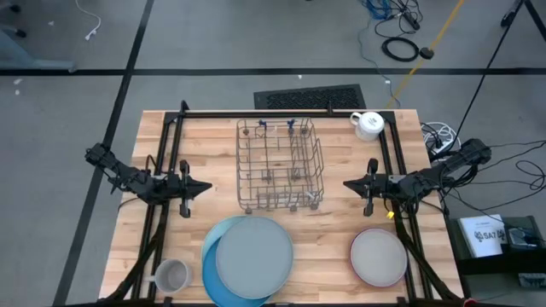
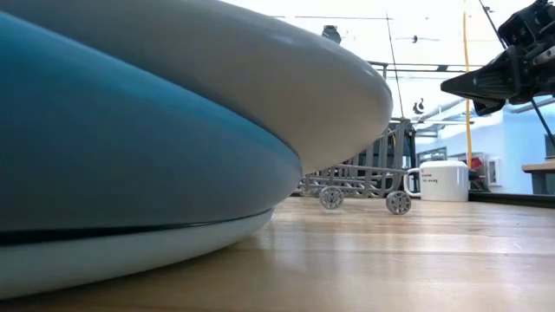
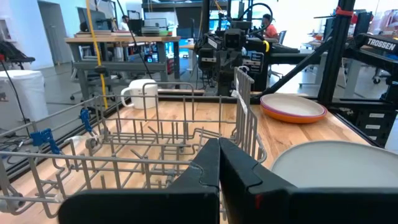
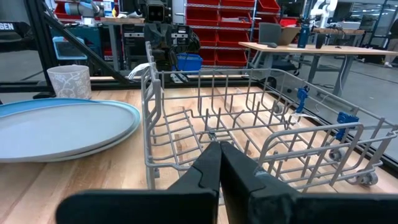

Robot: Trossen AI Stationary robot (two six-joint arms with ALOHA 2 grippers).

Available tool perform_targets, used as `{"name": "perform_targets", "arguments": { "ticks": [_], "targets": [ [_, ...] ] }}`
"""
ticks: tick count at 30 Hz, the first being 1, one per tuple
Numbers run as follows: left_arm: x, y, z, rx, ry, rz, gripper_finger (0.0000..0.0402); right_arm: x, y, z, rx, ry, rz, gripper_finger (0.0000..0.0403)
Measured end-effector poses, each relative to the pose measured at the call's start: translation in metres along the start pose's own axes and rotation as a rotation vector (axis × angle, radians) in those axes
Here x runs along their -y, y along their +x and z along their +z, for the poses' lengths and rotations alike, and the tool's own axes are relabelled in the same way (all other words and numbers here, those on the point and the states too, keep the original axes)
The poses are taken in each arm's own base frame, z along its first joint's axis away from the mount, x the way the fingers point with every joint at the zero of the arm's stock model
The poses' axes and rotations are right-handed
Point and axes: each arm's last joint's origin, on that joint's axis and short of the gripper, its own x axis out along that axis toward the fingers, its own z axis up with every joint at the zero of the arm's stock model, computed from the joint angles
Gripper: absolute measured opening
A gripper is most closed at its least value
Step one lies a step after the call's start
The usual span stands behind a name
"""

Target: Sort dishes

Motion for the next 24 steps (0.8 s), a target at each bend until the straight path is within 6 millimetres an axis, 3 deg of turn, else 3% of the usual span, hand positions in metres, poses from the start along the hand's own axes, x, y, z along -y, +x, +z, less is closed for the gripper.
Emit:
{"name": "perform_targets", "arguments": {
  "ticks": [5,12,18,24],
  "targets": [
    [0.0,0.0,0.0,0.0,0.0,0.0,0.0002,0.0,-0.001,0.014,0.12,0.099,0.015,0.0],
    [-0.001,0.0,0.006,0.052,-0.024,0.024,0.0002,0.002,-0.009,0.063,0.395,0.202,0.078,0.0],
    [-0.001,0.0,0.006,0.056,0.12,0.028,0.0002,-0.002,-0.007,0.098,0.312,0.201,0.093,0.0],
    [-0.002,-0.003,0.024,0.219,-0.168,-0.014,0.0002,-0.011,0.001,0.121,0.27,0.238,0.154,0.0]
  ]
}}
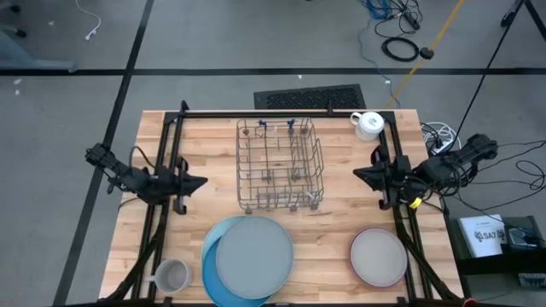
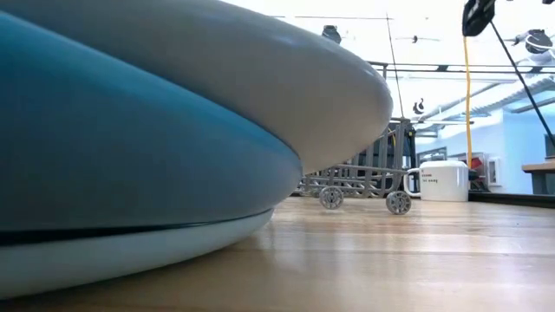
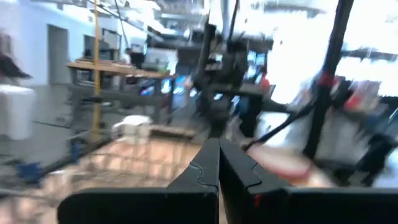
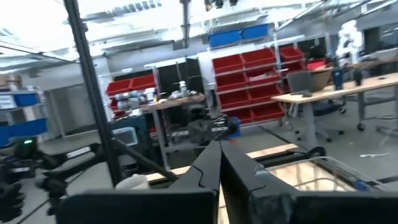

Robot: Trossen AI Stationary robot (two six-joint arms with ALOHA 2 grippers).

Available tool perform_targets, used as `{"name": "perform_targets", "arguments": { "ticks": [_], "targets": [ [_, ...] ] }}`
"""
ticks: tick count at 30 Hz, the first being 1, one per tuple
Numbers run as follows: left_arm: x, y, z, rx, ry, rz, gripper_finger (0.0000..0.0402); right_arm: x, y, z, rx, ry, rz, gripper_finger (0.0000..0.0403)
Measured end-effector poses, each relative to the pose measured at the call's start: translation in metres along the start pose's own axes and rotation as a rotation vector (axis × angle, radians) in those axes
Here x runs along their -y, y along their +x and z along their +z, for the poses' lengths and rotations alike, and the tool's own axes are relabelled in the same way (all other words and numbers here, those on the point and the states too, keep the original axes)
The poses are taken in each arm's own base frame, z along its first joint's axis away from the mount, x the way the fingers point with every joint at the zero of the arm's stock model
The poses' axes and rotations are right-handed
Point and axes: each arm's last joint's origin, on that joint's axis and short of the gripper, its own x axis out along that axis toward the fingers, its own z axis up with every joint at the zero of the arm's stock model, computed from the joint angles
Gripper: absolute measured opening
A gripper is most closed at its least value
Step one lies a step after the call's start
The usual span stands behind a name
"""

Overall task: Sort dishes
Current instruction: Put the large gray plate into the dish rack

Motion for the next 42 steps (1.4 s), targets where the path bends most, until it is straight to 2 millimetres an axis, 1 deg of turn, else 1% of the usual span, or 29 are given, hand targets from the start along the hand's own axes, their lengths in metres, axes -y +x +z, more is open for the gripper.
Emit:
{"name": "perform_targets", "arguments": {
  "ticks": [3,6,10,13,17,21,24,26,31,34,37,40,42],
  "targets": [
    [0.0,0.0,0.009,0.078,-0.075,0.002,0.0002,-0.006,0.008,0.004,-0.018,0.031,0.02,0.0],
    [-0.001,-0.002,0.019,0.165,-0.171,-0.02,0.0002,-0.013,0.017,0.001,-0.064,0.112,0.065,0.0],
    [0.001,-0.003,0.026,0.23,-0.26,-0.14,0.0002,-0.025,0.032,-0.011,-0.163,0.175,0.195,0.0],
    [0.001,-0.004,0.03,0.268,-0.251,-0.146,0.0002,-0.037,0.045,-0.023,-0.247,0.213,0.295,0.0],
    [0.002,-0.005,0.031,0.283,-0.241,-0.179,0.0002,-0.056,0.071,-0.037,-0.34,0.215,0.355,0.0],
    [0.004,-0.005,0.032,0.289,-0.233,-0.276,0.0002,-0.083,0.105,-0.047,-0.449,0.155,0.356,0.0],
    [0.006,-0.006,0.033,0.3,-0.21,-0.327,0.0002,-0.101,0.132,-0.055,-0.565,0.138,0.319,0.0007],
    [0.006,-0.006,0.033,0.308,-0.214,-0.331,0.0002,-0.112,0.15,-0.061,-0.639,0.164,0.277,0.0023],
    [0.006,-0.006,0.034,0.325,-0.159,-0.324,0.0002,-0.132,0.184,-0.084,-0.827,0.263,0.114,0.0092],
    [0.006,-0.007,0.034,0.332,-0.132,-0.321,0.0002,-0.138,0.197,-0.098,-0.966,0.297,-0.018,0.0141],
    [0.006,-0.007,0.034,0.335,-0.129,-0.343,0.0002,-0.138,0.204,-0.113,-1.066,0.33,-0.179,0.0182],
    [0.007,-0.007,0.035,0.337,-0.127,-0.358,0.0002,-0.135,0.21,-0.126,-1.094,0.411,-0.292,0.0208],
    [0.007,-0.007,0.034,0.337,-0.127,-0.358,0.0002,-0.132,0.212,-0.137,-1.108,0.462,-0.355,0.0216]
  ]
}}
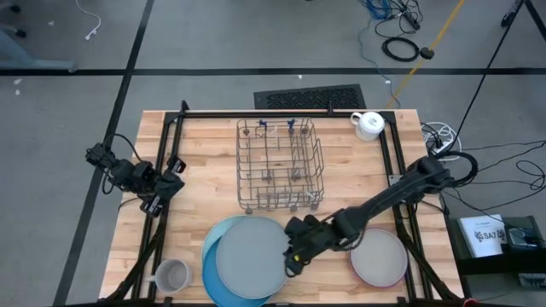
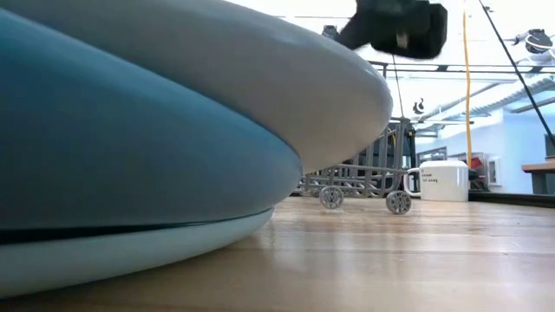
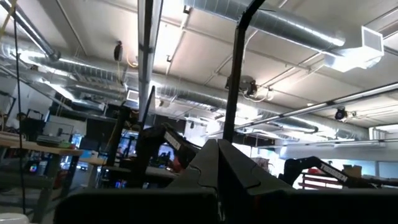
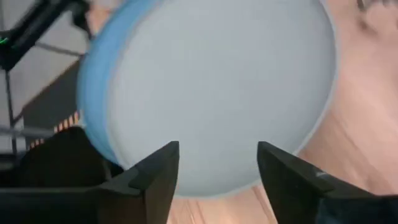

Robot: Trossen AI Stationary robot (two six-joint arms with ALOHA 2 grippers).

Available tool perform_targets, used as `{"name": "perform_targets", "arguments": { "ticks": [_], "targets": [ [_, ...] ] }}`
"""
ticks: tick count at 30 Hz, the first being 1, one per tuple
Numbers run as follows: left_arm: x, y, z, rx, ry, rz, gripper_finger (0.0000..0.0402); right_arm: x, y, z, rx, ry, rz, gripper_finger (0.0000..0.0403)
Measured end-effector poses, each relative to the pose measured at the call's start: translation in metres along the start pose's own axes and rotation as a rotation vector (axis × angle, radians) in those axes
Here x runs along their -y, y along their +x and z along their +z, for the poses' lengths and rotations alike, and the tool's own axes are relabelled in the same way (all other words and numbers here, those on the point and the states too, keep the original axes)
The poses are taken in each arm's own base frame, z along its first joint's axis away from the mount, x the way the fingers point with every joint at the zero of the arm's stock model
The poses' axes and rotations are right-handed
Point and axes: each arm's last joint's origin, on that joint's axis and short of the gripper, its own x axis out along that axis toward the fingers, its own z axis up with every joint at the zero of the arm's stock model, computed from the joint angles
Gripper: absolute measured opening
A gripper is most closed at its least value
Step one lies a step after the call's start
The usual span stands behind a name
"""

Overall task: Sort dishes
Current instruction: Put the large gray plate into the dish rack

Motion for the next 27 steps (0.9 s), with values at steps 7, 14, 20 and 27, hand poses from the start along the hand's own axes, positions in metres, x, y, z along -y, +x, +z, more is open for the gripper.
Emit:
{"name": "perform_targets", "arguments": {
  "ticks": [7,14,20,27],
  "targets": [
    [0.0,0.0,0.0,0.0,-0.002,-0.001,0.0002,0.017,0.024,-0.003,-0.052,0.184,-0.138,0.0221],
    [0.0,0.0,0.0,0.0,-0.008,-0.001,0.0002,0.025,0.038,-0.002,-0.096,0.24,-0.17,0.0222],
    [0.0,0.0,0.0,0.0,-0.008,-0.001,0.0002,0.032,0.049,0.001,-0.098,0.252,-0.189,0.022],
    [0.0,0.0,0.0,-0.001,-0.008,0.001,0.0002,0.034,0.056,0.006,-0.086,0.239,-0.177,0.0167]
  ]
}}
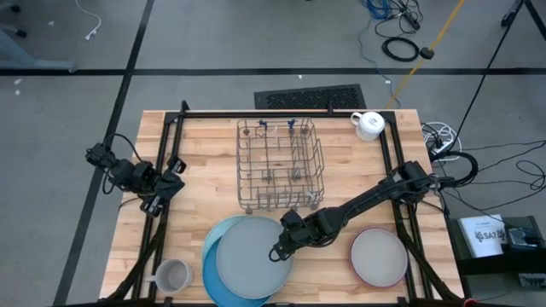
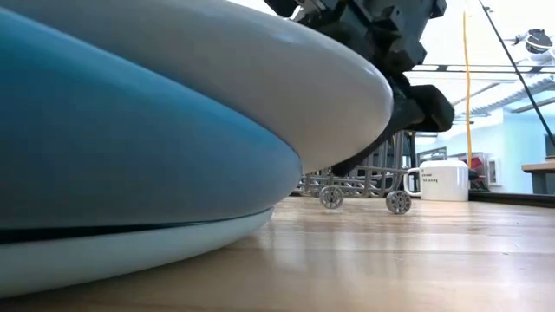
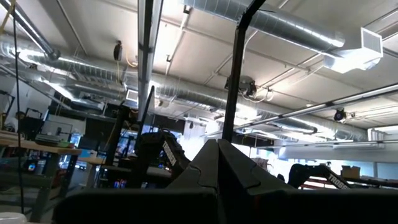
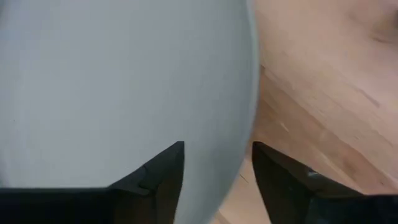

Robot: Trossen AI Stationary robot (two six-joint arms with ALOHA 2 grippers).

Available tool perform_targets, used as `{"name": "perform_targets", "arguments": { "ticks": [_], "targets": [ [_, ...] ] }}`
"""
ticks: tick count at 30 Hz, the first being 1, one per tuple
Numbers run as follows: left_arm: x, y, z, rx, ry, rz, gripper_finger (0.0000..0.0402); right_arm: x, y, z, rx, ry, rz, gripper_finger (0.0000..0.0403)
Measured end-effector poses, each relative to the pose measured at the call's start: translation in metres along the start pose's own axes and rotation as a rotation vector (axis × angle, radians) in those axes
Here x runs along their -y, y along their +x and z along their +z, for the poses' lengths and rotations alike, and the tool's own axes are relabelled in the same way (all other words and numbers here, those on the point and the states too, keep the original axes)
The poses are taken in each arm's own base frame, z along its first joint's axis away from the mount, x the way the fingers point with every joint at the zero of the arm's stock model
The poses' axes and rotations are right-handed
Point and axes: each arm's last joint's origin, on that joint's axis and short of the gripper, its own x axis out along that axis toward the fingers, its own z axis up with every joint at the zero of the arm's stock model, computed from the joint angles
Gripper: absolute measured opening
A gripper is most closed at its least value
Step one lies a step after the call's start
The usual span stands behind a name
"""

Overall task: Sort dishes
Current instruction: Put the large gray plate into the dish rack

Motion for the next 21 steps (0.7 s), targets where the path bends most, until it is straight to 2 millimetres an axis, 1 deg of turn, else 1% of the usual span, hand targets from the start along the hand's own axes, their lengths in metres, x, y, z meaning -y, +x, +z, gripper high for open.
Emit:
{"name": "perform_targets", "arguments": {
  "ticks": [11,12,21],
  "targets": [
    [-0.0002,0.0,-0.0018,-0.018,0.005,0.01,0.0002,0.0008,0.0,0.0008,0.023,-0.019,-0.013,0.0015],
    [-0.0003,0.0,-0.0018,-0.018,0.005,0.012,0.0002,0.0007,-0.0003,0.0014,0.03,-0.025,-0.012,0.001],
    [-0.0003,0.0,-0.0018,-0.018,0.005,0.014,0.0002,0.0018,-0.0003,0.0018,0.055,-0.048,-0.029,0.0004]
  ]
}}
